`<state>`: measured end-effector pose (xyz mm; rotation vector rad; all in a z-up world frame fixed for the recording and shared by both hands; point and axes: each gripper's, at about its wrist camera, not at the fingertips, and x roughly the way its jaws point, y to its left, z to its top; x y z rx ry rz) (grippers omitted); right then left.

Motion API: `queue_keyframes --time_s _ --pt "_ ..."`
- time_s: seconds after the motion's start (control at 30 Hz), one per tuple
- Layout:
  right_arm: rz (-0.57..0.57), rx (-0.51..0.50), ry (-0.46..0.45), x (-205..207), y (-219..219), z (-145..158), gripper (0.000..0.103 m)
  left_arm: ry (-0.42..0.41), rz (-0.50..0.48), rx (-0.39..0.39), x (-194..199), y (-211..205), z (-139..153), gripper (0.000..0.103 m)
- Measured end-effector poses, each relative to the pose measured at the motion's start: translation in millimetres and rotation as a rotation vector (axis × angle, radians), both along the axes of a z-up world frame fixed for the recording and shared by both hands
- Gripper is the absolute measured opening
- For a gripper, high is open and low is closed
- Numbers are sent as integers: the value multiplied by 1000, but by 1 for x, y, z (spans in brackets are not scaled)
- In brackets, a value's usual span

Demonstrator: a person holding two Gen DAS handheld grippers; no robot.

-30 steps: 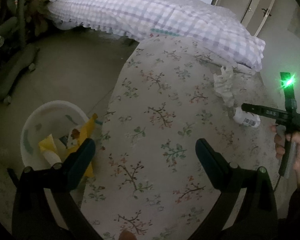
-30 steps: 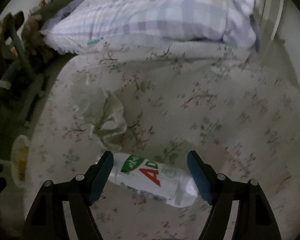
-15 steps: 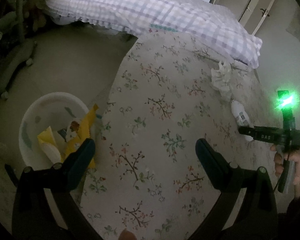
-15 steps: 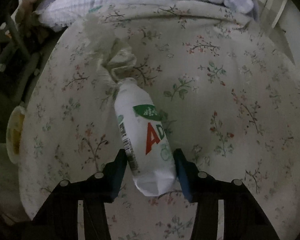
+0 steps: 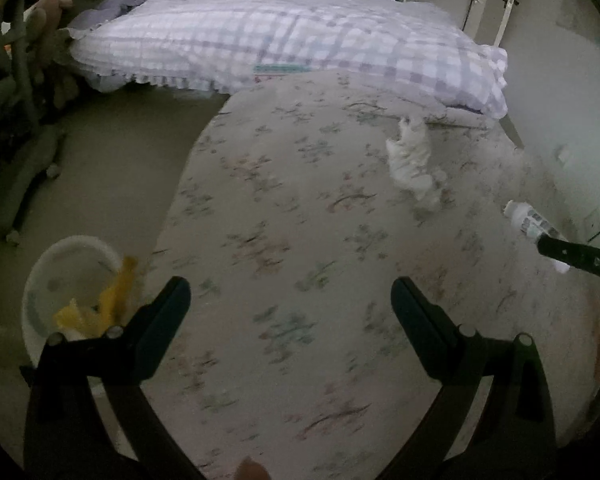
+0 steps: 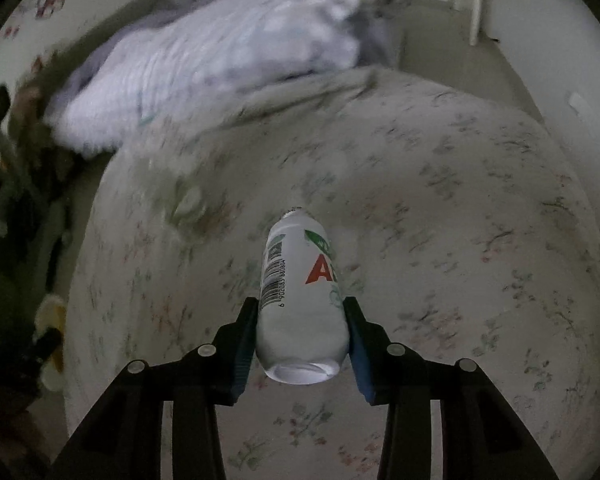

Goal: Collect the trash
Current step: 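Grasp the white bottle with the right tool while the left grasps the crumpled tissue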

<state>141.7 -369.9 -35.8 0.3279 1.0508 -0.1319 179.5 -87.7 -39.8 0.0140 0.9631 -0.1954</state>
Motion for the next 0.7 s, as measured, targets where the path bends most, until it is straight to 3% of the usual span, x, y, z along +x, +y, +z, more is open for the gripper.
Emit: queue_keyframes --time_s 0.13,0.27,0.43,0.57,0.63,0.7 --pt "-24 -27 -13 3 -16 -5 42 -71 29 -58 13 -21 3 100" --pt "-20 22 19 5 -37 -14 42 -38 43 -145 39 -42 -6 98" --pt "-47 72 -9 0 -68 -8 42 -37 18 -254 63 -71 -18 81" --pt "-90 100 -18 -5 -95 -6 42 -1 20 -283 77 -93 -35 70" --pt "-101 109 -17 -5 -104 -8 42 33 21 -292 84 -102 -45 59" --pt "-101 107 -18 -6 -106 -7 42 82 14 -315 89 -106 -54 42"
